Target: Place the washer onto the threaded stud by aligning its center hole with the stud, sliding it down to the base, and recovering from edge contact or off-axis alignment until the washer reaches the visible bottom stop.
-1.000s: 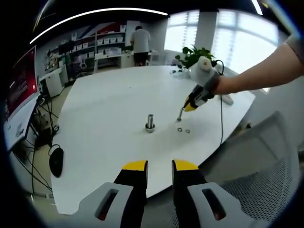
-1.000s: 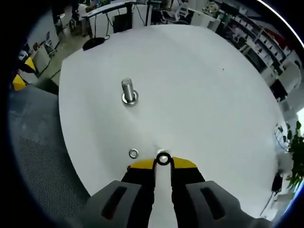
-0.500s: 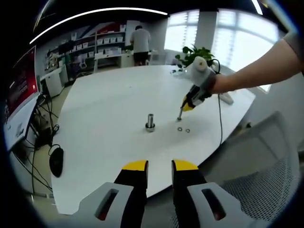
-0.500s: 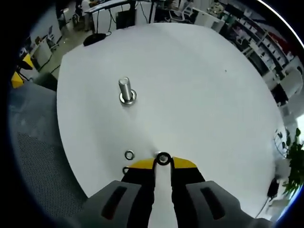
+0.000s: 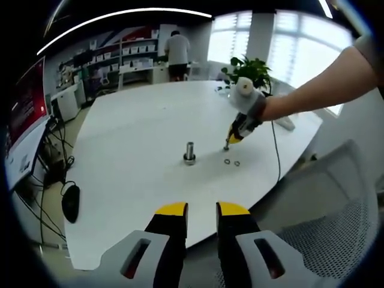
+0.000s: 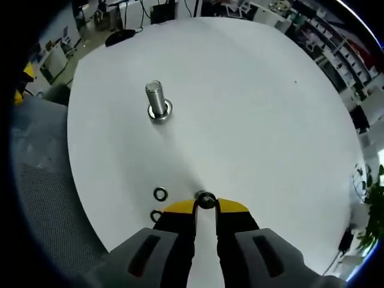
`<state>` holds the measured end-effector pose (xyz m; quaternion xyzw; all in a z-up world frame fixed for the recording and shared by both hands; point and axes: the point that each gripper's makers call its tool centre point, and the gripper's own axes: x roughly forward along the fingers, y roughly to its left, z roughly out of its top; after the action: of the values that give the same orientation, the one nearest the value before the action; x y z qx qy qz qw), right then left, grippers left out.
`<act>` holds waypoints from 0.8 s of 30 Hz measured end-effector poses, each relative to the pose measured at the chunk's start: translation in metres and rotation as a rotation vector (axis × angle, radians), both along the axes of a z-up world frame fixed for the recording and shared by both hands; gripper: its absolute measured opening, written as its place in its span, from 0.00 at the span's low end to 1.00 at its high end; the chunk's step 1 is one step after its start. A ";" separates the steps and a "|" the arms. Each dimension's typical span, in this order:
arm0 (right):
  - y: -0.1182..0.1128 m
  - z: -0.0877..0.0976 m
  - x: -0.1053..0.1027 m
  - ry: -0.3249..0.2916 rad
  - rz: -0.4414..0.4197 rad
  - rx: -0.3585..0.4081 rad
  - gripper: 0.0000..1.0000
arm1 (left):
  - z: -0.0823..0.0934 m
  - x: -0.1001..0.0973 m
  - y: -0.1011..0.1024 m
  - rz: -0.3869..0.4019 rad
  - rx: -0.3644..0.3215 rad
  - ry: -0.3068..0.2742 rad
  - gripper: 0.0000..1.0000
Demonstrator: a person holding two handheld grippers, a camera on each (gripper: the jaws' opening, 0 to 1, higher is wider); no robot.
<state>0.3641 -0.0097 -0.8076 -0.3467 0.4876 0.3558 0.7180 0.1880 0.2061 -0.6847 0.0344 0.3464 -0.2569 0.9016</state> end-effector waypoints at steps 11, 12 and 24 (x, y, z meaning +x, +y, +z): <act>-0.001 -0.015 -0.002 0.035 -0.013 -0.011 0.14 | -0.002 -0.001 0.000 -0.004 0.005 0.012 0.15; -0.001 -0.015 -0.002 0.036 -0.013 -0.010 0.14 | -0.002 -0.001 0.000 -0.004 0.004 0.012 0.15; -0.003 -0.022 -0.001 0.045 -0.017 -0.011 0.14 | -0.003 -0.001 0.001 -0.001 0.005 0.016 0.15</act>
<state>0.3630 -0.0131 -0.8298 -0.3384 0.5087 0.3545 0.7078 0.1871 0.2067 -0.6876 0.0347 0.3539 -0.2568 0.8987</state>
